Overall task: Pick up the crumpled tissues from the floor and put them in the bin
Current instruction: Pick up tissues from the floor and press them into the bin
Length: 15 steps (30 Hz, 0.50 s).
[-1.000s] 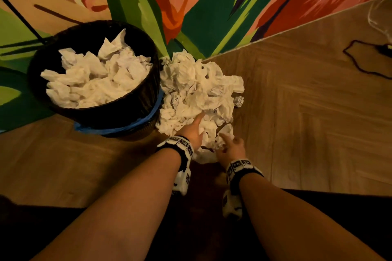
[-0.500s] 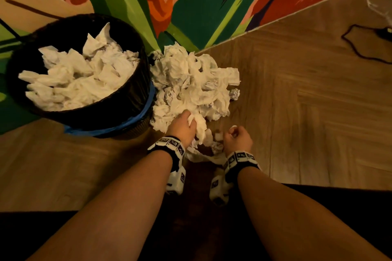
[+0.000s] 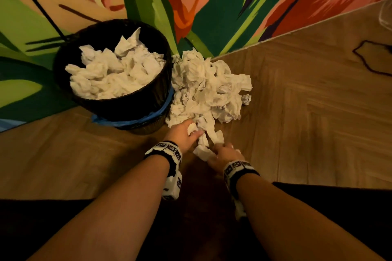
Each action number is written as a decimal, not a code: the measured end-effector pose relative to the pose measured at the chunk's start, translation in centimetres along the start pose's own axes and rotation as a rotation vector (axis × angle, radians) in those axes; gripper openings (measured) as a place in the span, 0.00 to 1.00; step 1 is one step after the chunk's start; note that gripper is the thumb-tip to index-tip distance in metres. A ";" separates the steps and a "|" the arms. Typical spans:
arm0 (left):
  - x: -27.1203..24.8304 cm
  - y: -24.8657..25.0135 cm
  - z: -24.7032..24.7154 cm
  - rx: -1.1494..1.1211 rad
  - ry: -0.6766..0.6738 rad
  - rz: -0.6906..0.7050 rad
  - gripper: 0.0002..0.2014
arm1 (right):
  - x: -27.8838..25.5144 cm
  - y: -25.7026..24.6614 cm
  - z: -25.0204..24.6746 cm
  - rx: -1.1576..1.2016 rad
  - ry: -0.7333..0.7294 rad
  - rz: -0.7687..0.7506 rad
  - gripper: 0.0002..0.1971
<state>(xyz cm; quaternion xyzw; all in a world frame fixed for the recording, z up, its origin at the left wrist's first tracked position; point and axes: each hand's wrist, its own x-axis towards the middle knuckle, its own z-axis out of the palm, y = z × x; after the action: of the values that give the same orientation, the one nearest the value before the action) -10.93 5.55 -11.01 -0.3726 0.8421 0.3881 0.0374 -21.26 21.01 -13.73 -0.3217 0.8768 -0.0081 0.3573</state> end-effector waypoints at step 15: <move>-3.2 13.5 -13.3 -0.043 0.103 0.497 0.10 | -0.9 -4.7 -13.2 0.732 0.490 -0.017 0.14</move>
<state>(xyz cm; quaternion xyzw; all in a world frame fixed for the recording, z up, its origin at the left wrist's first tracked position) -14.55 4.11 7.81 -0.1742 0.9002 0.3837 -0.1101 -26.45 14.90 -2.24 -0.1697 0.8723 -0.3973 0.2289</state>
